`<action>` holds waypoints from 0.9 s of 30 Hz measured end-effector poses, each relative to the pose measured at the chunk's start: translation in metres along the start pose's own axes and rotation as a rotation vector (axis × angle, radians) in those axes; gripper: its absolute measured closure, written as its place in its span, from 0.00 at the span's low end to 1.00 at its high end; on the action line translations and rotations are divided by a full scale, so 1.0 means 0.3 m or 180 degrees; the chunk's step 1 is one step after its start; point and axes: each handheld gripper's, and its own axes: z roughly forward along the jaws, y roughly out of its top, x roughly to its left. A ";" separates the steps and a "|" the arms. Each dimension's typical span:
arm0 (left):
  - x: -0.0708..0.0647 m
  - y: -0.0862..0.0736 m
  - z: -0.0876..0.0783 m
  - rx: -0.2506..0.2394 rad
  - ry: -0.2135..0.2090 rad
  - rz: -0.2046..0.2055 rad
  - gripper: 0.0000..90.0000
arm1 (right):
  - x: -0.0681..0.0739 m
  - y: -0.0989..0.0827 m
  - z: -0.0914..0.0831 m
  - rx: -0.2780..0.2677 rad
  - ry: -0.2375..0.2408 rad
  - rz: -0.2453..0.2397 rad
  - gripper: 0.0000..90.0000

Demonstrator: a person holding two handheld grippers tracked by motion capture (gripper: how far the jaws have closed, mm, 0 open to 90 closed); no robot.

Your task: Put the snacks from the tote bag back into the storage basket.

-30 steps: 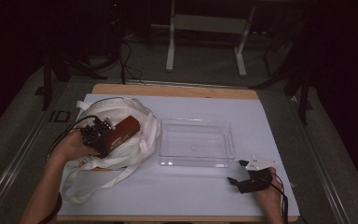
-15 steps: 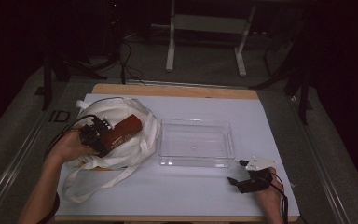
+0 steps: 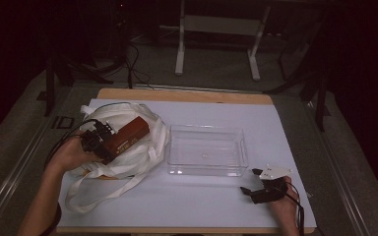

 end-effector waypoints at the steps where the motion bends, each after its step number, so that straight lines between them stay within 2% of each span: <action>1: 0.001 0.000 -0.004 -0.0012 0.0004 0.0000 0.49 | 0.000 0.000 0.000 0.0002 0.0000 0.0003 0.17; 8: 0.002 -0.008 -0.046 -0.0176 -0.0007 0.0005 0.49 | 0.000 0.000 0.000 0.0002 0.0000 -0.0001 0.17; 27: -0.007 -0.018 -0.110 -0.0355 0.0019 0.0116 0.49 | 0.001 0.000 0.000 0.0000 -0.0004 0.0000 0.17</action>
